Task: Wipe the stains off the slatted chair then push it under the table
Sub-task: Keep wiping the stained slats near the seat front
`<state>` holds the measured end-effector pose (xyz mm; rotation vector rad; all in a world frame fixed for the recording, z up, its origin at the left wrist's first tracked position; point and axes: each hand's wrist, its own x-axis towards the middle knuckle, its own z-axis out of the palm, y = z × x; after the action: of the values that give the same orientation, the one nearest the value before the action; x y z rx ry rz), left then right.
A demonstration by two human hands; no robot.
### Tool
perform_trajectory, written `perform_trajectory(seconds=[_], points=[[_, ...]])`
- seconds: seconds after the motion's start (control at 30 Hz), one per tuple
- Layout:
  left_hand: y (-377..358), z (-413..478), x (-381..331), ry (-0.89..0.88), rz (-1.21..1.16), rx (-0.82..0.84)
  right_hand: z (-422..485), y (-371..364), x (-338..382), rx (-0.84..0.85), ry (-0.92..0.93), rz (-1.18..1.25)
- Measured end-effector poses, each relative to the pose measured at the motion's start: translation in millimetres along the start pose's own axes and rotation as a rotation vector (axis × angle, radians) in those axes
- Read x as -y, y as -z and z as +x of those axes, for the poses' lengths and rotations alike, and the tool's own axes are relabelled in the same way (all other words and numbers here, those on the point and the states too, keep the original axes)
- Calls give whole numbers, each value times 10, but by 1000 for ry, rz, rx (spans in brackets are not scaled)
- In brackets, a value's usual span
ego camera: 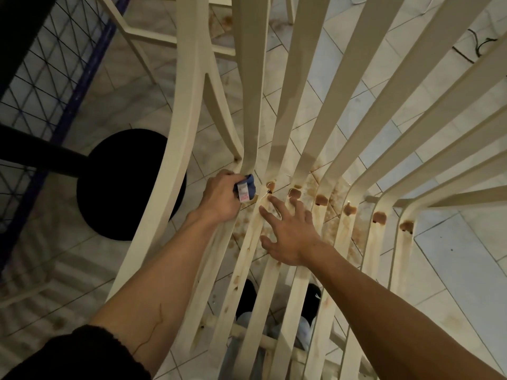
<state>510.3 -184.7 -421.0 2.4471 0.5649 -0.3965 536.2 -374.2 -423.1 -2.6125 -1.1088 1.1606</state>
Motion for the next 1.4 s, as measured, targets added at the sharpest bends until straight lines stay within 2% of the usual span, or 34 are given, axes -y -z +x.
perform_trajectory(seconds=[0.3, 0.4, 0.47, 0.57, 0.77, 0.97, 1.17, 1.3, 1.4], points=[[60, 101, -111, -33, 28, -109, -14, 3, 10, -6, -1, 5], [74, 244, -146, 26, -54, -94, -22, -4, 15, -11, 0, 6], [51, 214, -126, -5, -156, -96, -17, -13, 18, -8, -4, 11], [-31, 66, 7, -55, -9, -127, -8, -11, 25, -1, -9, 13], [-66, 38, 114, -11, 125, -142, -19, 17, 9, 3, 1, 14], [31, 334, -63, 25, 47, -294, -13, -8, 5, -17, 5, 26], [-50, -10, 1, -56, -93, -197, -4, -8, 11, -15, 3, 16], [-11, -95, 57, 8, 19, -101, -8, 9, 11, -4, 2, 11], [84, -38, -44, -16, 4, -179, -5, 14, 22, 0, 2, 11]])
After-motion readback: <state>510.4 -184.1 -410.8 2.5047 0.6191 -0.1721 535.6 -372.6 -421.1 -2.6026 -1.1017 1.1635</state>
